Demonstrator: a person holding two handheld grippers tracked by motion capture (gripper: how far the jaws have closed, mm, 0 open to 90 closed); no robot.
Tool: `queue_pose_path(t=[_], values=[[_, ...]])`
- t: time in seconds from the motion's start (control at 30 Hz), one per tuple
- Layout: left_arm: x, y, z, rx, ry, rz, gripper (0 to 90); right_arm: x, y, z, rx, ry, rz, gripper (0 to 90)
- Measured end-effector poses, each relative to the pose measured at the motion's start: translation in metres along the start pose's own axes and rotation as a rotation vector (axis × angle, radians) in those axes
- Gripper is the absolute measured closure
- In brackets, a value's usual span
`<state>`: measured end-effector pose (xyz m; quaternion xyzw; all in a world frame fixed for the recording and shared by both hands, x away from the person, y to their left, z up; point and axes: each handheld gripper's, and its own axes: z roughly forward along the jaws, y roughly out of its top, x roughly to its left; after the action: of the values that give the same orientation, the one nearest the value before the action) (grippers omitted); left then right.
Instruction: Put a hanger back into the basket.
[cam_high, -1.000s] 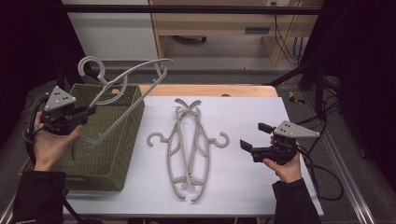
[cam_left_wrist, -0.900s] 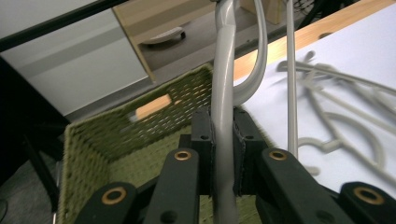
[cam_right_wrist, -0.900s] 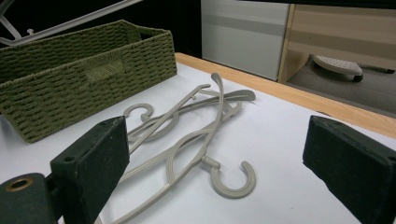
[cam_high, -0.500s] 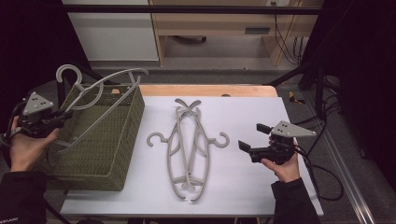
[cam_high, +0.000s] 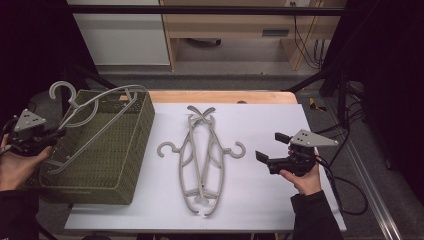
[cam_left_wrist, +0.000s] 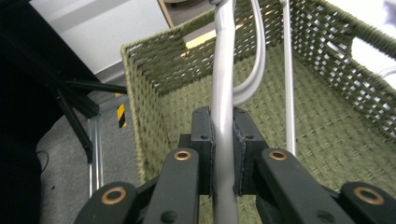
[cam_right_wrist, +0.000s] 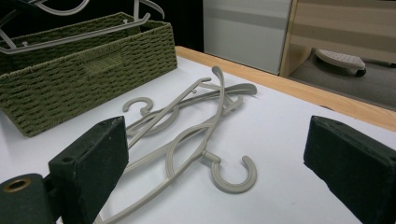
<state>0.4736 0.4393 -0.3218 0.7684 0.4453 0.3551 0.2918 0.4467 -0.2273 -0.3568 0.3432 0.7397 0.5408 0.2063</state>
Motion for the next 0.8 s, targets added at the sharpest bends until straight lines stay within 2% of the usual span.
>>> queue_pose_path(t=[0.13, 0.27, 0.37, 0.5, 0.77, 0.8], values=[[-0.001, -0.001, 0.005, 0.023, 0.011, 0.013, 81.2, -0.001, 0.0, 0.0, 0.002, -0.001, 0.0, 6.6], [-0.006, -0.004, 0.014, 0.074, 0.019, 0.045, 81.2, 0.0, -0.001, 0.002, 0.012, 0.0, 0.0, 6.3], [-0.012, -0.009, 0.023, 0.11, 0.014, 0.063, 81.0, -0.001, -0.001, 0.002, 0.013, 0.0, -0.002, 6.3], [-0.021, -0.015, 0.035, 0.144, 0.002, 0.068, 80.7, -0.001, -0.001, 0.002, 0.014, 0.001, -0.003, 6.2], [-0.024, -0.023, 0.054, 0.245, -0.009, 0.032, 80.1, 0.0, -0.002, 0.004, 0.021, 0.0, -0.003, 5.9], [-0.023, -0.025, 0.057, 0.286, -0.019, 0.011, 79.1, 0.001, -0.002, 0.004, 0.028, -0.002, -0.008, 6.0]])
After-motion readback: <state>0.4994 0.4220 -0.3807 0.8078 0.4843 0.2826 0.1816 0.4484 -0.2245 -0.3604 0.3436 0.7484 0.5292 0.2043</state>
